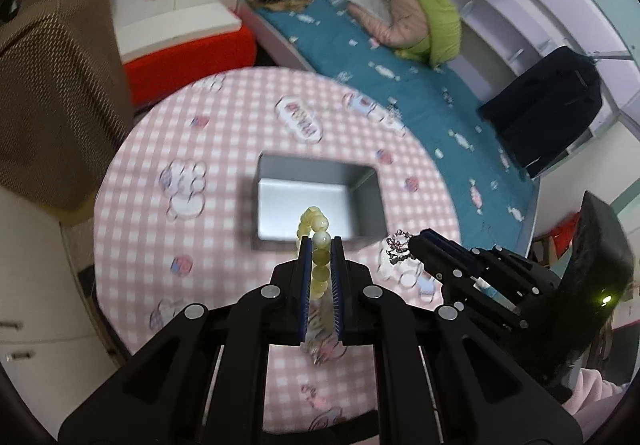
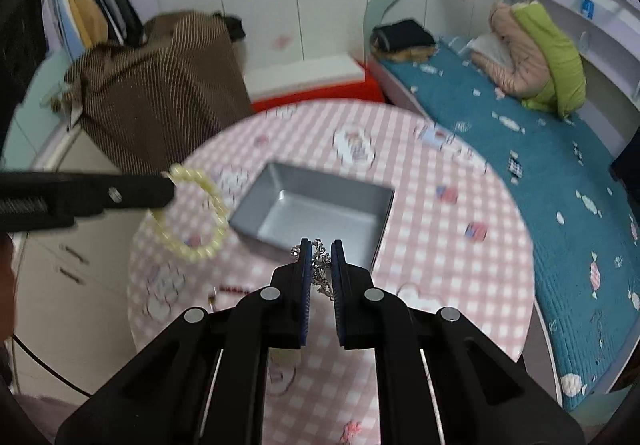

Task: Organize jewelry
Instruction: 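Lower the bracelet into the tin with the left tool while the right tool releases the chain there, then withdraw both tools from the tin toward the red bracelet and jade pendant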

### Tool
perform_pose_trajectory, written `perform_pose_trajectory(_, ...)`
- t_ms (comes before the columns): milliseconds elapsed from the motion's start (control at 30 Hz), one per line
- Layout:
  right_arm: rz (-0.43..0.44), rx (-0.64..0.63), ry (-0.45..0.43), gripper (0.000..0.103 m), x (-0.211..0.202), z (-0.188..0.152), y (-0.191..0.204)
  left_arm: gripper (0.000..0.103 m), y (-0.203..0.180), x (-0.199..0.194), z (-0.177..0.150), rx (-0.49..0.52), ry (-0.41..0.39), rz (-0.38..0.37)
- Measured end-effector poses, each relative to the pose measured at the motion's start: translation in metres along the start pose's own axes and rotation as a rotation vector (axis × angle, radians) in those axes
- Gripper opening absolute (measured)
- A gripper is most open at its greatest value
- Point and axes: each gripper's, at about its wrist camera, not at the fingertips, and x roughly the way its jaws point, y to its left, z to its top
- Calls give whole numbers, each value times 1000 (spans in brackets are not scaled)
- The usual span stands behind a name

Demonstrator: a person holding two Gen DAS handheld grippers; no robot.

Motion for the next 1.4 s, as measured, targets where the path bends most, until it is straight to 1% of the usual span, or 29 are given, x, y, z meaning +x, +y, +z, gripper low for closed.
perform_pose_trajectory(67, -5, -3, -26, 9, -3, 10, -1, 9, -2, 2, 7, 6, -25, -12)
perform_pose_trajectory(167, -12, 1, -47, 9, 2, 21, -4, 9, 0, 14, 14, -26, -43, -25)
perform_pose_trajectory(367, -32, 12, -34, 9, 27, 33, -6, 9, 9, 42, 27, -48, -54, -38)
perform_pose_trajectory(500, -49, 27, 13, 9, 46, 31, -7, 9, 15, 68, 31, -59, -11, -45)
perform_pose_trajectory(667, -75, 44, 83, 9, 65, 20, -12, 9, 23, 95, 29, -69, 51, -69)
perform_pose_trajectory(767, -80, 65, 110, 9, 72, 15, -15, 9, 25, 109, 27, -51, 82, -56)
perform_pose_trajectory(867, -95, 70, 131, 9, 77, 11, -17, 9, 27, 115, 24, -42, 100, -32)
perform_pose_trajectory(967, -98, 86, 148, 9, 80, 6, -19, 10, 28, 119, 23, -32, 113, -28)
perform_pose_trajectory(1033, -104, 87, 151, 9, 79, 4, -18, 10, 29, 119, 22, -26, 119, -13)
perform_pose_trajectory(1100, -105, 92, 146, 10, 77, 4, -19, 10, 29, 118, 22, -24, 119, -18)
perform_pose_trajectory(1133, -103, 94, 144, 10, 77, 5, -18, 13, 29, 117, 22, -19, 120, -15)
perform_pose_trajectory(1167, -100, 96, 142, 11, 76, 5, -18, 16, 28, 116, 21, -12, 121, -9)
perform_pose_trajectory(1200, -101, 98, 142, 16, 76, 6, -18, 22, 27, 115, 21, -6, 119, -2)
perform_pose_trajectory(1233, -107, 99, 142, 22, 75, 6, -17, 25, 26, 114, 20, -3, 116, -1)
perform_pose_trajectory(1333, -113, 108, 126, 32, 69, 6, -17, 25, 24, 108, 18, 4, 109, -2)
perform_pose_trajectory(1400, -116, 106, 118, 33, 65, 6, -16, 25, 22, 104, 17, 14, 101, 4)
